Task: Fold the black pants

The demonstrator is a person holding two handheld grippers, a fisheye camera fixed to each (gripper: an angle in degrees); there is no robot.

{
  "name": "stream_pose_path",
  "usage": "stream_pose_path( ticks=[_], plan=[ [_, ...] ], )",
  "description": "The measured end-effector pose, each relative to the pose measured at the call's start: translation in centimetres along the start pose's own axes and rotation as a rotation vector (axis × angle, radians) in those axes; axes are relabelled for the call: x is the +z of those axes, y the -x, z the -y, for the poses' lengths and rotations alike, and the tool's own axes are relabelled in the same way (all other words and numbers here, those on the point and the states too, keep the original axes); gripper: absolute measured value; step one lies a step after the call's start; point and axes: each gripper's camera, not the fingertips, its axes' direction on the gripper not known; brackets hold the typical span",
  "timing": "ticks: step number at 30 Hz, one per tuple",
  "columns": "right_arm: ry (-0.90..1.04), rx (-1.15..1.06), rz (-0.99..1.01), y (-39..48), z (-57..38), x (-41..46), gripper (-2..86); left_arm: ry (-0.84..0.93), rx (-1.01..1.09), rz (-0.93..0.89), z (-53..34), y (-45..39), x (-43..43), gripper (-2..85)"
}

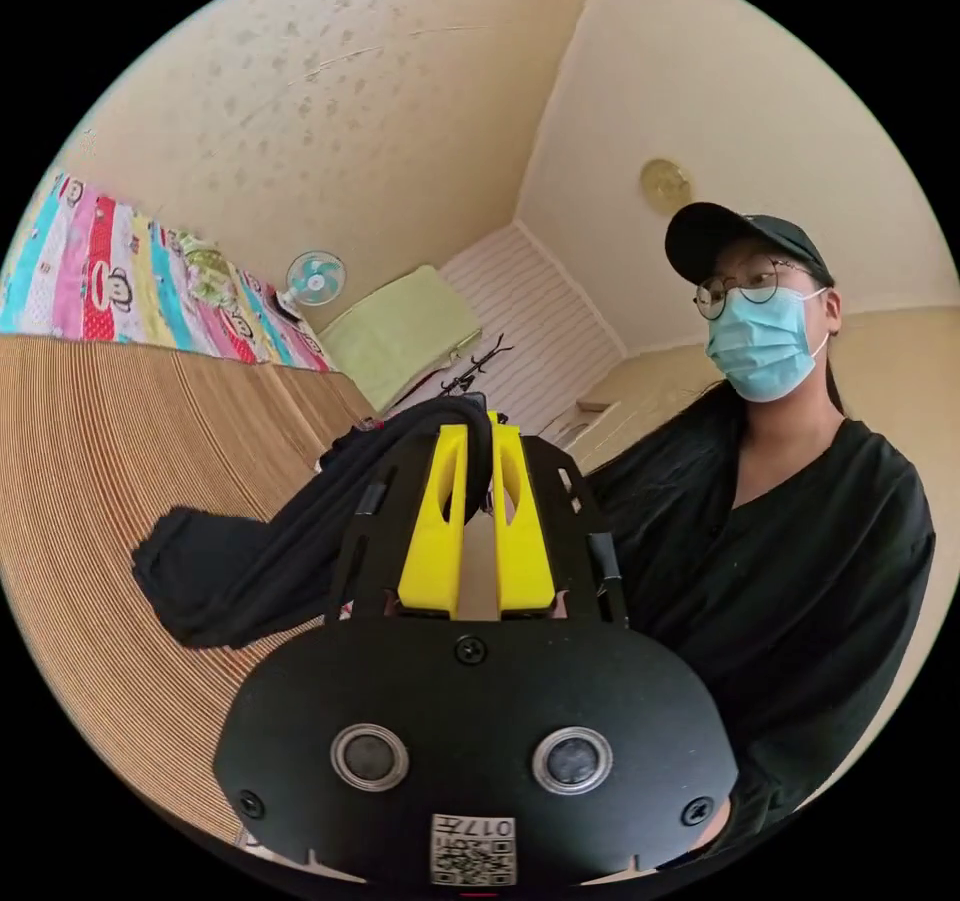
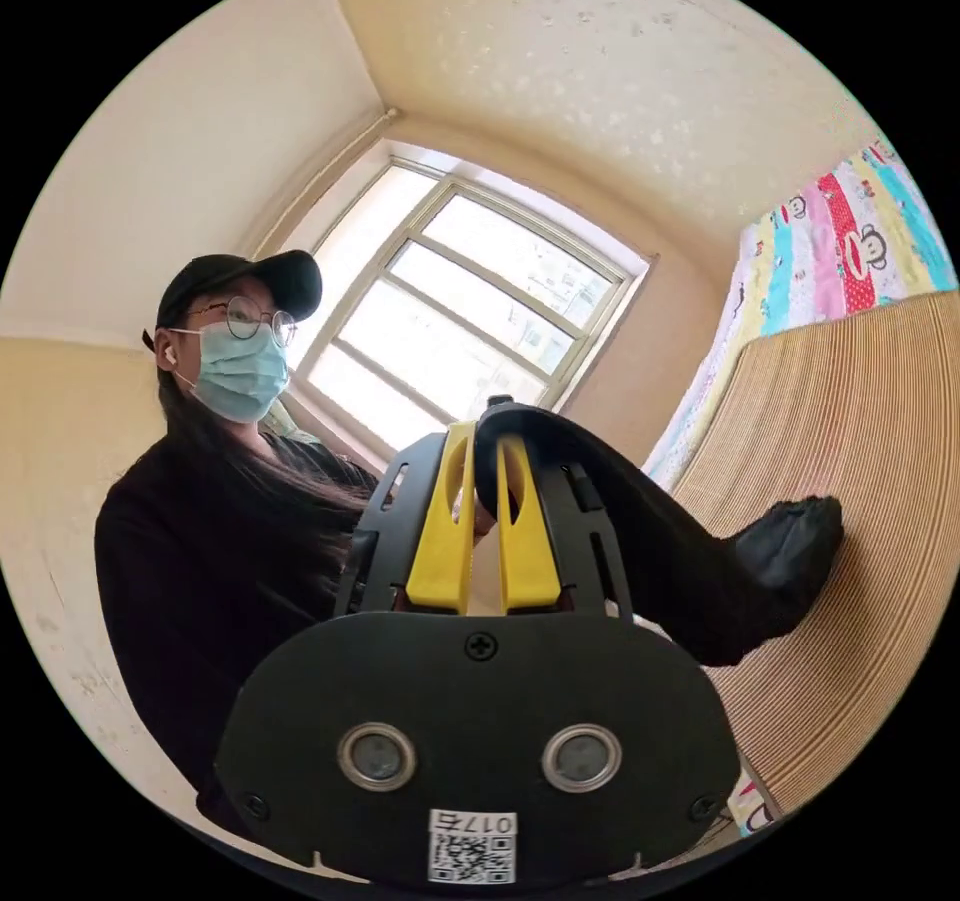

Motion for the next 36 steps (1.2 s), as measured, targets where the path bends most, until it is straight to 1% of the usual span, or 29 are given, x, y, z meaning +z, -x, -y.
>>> stream_pose_path(
  ticks=[2,5,7,9,11,13,16,17,18,19,21,22,23,24,25,27,29,31,34,35,36],
  plan=[
    [-0.010,-0.026,-0.038,2.2,2.4,-0.1,0.7,-0.024,0.039,0.038,2.6,-2.4,0.6,4.9],
    [0.016,-0.044,-0.171,2.3,5.3,-0.1,0.7,-0.017,0.049,0.194,5.7,-3.0,1.8,4.9],
    [0.026,0.003,-0.223,0.0,6.7,-0.1,0.7,-0.014,-0.017,0.256,6.8,-0.7,2.6,4.9],
    [0.021,0.116,-0.287,-4.4,7.9,0.0,0.7,-0.005,-0.131,0.294,7.4,4.3,3.5,4.9],
    [0.020,0.148,-0.339,-6.9,8.1,0.6,0.8,-0.009,-0.185,0.308,7.2,7.8,3.9,4.9],
    [0.023,0.157,-0.360,-8.4,7.7,1.2,0.9,-0.016,-0.191,0.318,6.5,10.1,4.3,4.9],
    [0.077,0.193,-0.424,-11.2,4.3,2.6,1.3,0.022,-0.216,0.369,3.3,13.0,5.2,5.1],
    [0.116,0.270,-0.454,-13.2,1.7,3.1,1.6,0.060,-0.259,0.412,0.8,14.6,6.0,5.1],
    [0.155,0.372,-0.496,-15.6,-1.5,3.5,2.0,0.118,-0.332,0.456,-2.3,16.6,7.0,5.1],
    [0.173,0.424,-0.513,-16.8,-3.4,3.7,2.3,0.152,-0.376,0.472,-4.1,17.7,7.6,5.2],
    [0.269,0.663,-0.620,-21.5,-11.6,4.1,3.9,0.279,-0.596,0.524,-12.3,22.1,9.9,6.2],
    [0.303,0.728,-0.658,-22.4,-13.5,4.2,4.6,0.317,-0.656,0.545,-14.4,23.1,10.5,6.5],
    [0.375,0.841,-0.710,-24.0,-17.0,4.2,6.1,0.392,-0.762,0.573,-18.0,24.8,11.3,9.4],
    [0.408,0.910,-0.707,-24.8,-19.3,4.0,7.3,0.437,-0.849,0.570,-21.1,26.3,11.6,11.2],
    [0.393,0.934,-0.693,-25.0,-20.1,3.8,7.8,0.430,-0.880,0.556,-22.2,26.8,11.5,11.6],
    [0.245,0.949,-0.636,-25.2,-20.6,2.2,9.7,0.291,-0.952,0.497,-24.3,28.1,10.1,12.5],
    [0.148,0.935,-0.640,-25.8,-19.3,1.1,11.2,0.188,-0.957,0.484,-24.0,29.4,9.1,13.5],
    [0.099,0.898,-0.658,-27.3,-17.5,0.7,12.5,0.144,-0.925,0.488,-22.8,31.3,8.9,15.0],
    [0.132,0.859,-0.677,-31.6,-14.7,1.6,13.1,0.213,-0.865,0.492,-21.0,35.9,11.0,16.0],
    [0.164,0.887,-0.655,-33.9,-14.4,2.4,13.3,0.279,-0.879,0.491,-20.9,38.1,12.3,15.9],
    [0.185,0.916,-0.592,-35.9,-14.3,3.3,13.3,0.334,-0.897,0.473,-21.2,39.9,13.8,15.7]
  ],
)
